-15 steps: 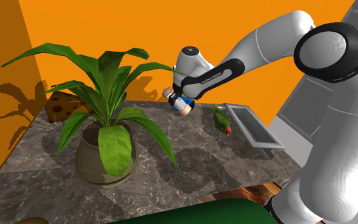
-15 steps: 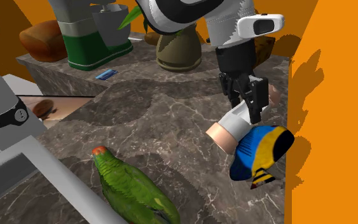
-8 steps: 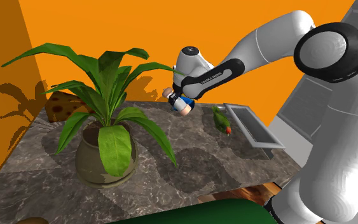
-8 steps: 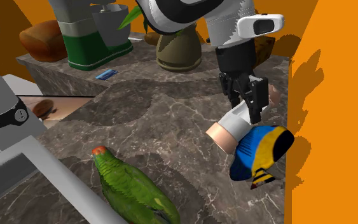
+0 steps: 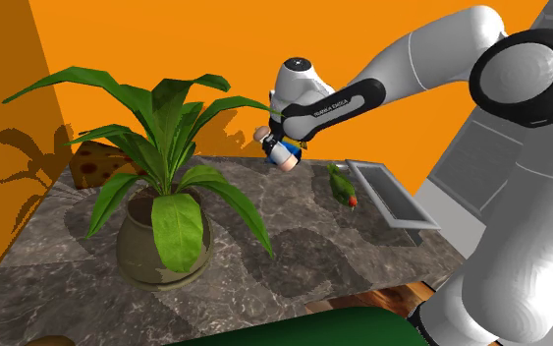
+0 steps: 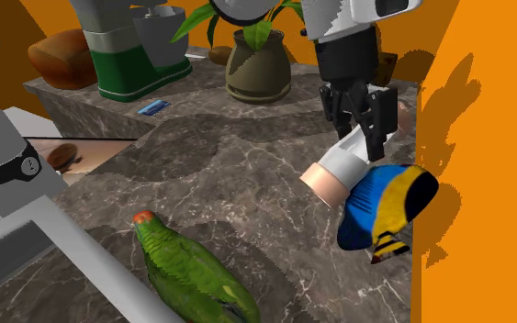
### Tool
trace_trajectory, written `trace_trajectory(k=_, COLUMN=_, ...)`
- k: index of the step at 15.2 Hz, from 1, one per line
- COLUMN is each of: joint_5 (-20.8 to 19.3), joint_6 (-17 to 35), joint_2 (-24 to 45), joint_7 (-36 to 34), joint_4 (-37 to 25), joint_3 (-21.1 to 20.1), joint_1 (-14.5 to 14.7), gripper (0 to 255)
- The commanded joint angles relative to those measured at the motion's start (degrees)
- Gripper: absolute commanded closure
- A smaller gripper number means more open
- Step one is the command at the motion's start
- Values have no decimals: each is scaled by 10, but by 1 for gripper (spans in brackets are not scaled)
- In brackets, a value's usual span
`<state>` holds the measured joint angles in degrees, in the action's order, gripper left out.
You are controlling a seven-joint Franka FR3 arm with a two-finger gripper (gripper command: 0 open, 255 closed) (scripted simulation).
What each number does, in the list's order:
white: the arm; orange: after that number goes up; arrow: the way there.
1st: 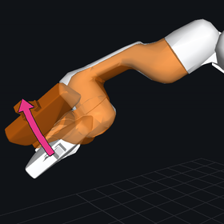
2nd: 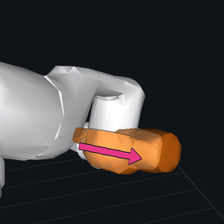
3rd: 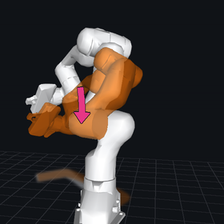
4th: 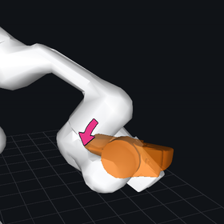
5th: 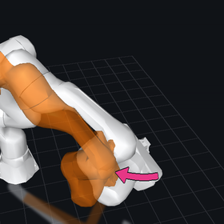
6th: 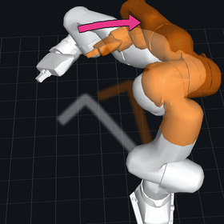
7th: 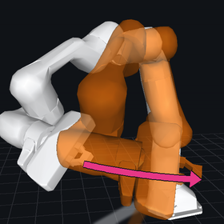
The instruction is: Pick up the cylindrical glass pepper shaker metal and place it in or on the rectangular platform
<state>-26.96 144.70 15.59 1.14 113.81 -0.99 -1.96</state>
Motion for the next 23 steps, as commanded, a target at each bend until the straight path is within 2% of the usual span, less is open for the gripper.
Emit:
trace_trajectory(k=1, joint_5=7, joint_6=-13, joint_2=-10, joint_7=8, joint_4=-4, joint_3=-3, joint_1=-1, gripper=255)
trace_trajectory(k=23, joint_5=64, joint_6=-153, joint_2=-77, joint_7=78, joint_4=-85, joint_3=-18, joint_1=-4, gripper=255)
